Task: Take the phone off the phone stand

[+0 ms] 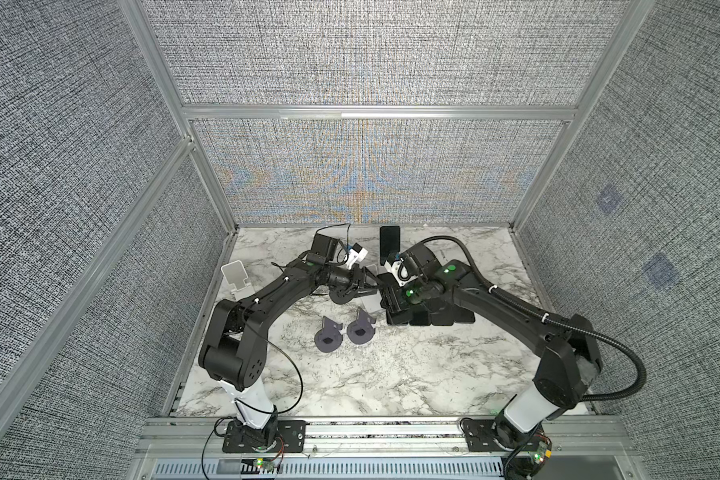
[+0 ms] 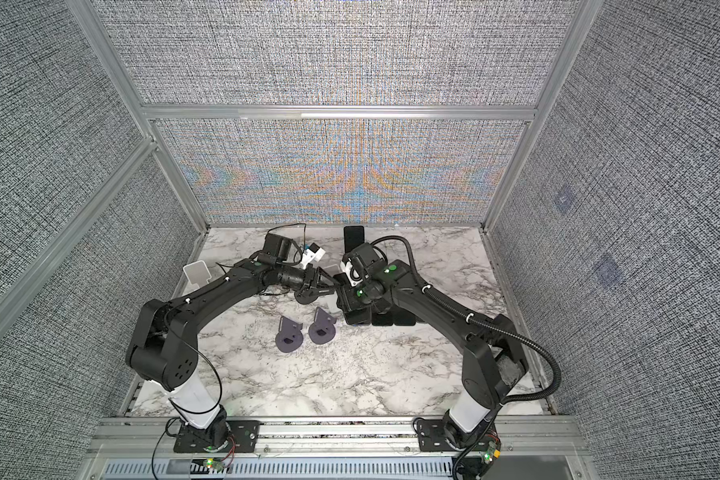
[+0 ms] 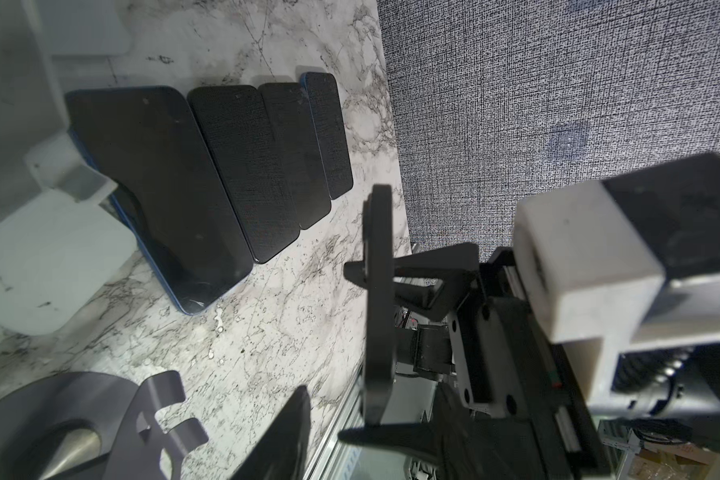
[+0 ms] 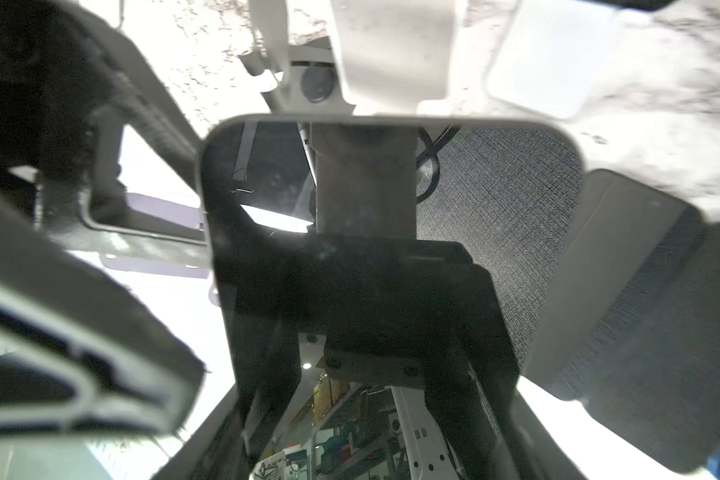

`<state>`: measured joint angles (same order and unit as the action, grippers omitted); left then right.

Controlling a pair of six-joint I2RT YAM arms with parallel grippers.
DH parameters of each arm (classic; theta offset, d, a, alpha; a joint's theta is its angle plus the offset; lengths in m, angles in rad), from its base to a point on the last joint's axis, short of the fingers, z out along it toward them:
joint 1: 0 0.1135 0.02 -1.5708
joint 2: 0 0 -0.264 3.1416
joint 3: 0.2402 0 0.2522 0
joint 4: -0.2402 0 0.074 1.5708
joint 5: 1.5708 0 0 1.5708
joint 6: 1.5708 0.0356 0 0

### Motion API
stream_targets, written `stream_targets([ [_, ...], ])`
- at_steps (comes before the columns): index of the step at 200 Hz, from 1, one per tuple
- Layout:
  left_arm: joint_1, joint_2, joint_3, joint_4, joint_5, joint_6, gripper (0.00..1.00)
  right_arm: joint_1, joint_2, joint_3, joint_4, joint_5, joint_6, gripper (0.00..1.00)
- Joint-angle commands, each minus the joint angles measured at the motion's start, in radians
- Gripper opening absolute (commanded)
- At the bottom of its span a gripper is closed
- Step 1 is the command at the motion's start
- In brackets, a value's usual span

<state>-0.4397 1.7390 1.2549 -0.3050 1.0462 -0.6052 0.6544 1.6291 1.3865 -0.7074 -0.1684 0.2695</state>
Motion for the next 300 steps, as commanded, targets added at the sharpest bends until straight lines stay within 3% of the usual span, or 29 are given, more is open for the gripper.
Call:
stream_targets([
  [1,0.000,0.002,0.010,-0.011,-0.007,0.023,0.49,-0.033,-0.023,-0.011,-0.032,0.015,-0.055,0.00],
  [56,0.001,0.002,0.014,-0.020,-0.012,0.032,0.49,-0.233,-0.069,-0.056,-0.099,0.010,-0.247,0.00],
  [115,0.000,0.000,0.012,-0.012,-0.008,0.022,0.49,-0.453,-0.024,-0.067,-0.177,0.206,-0.416,0.00],
  [158,0.000,-0.018,0.011,-0.006,-0.006,0.019,0.47,-0.633,0.055,-0.076,-0.144,0.185,-0.512,0.00],
  [191,0.001,-0.034,0.012,-0.014,-0.019,0.028,0.46,-0.688,0.130,-0.107,-0.098,0.269,-0.583,0.00],
  [231,0.001,-0.036,0.023,-0.043,-0.031,0.052,0.46,-0.764,0.198,-0.091,-0.064,0.227,-0.599,0.00],
  [300,0.001,-0.044,0.026,-0.053,-0.036,0.065,0.45,-0.786,0.301,-0.055,-0.024,0.153,-0.560,0.00],
])
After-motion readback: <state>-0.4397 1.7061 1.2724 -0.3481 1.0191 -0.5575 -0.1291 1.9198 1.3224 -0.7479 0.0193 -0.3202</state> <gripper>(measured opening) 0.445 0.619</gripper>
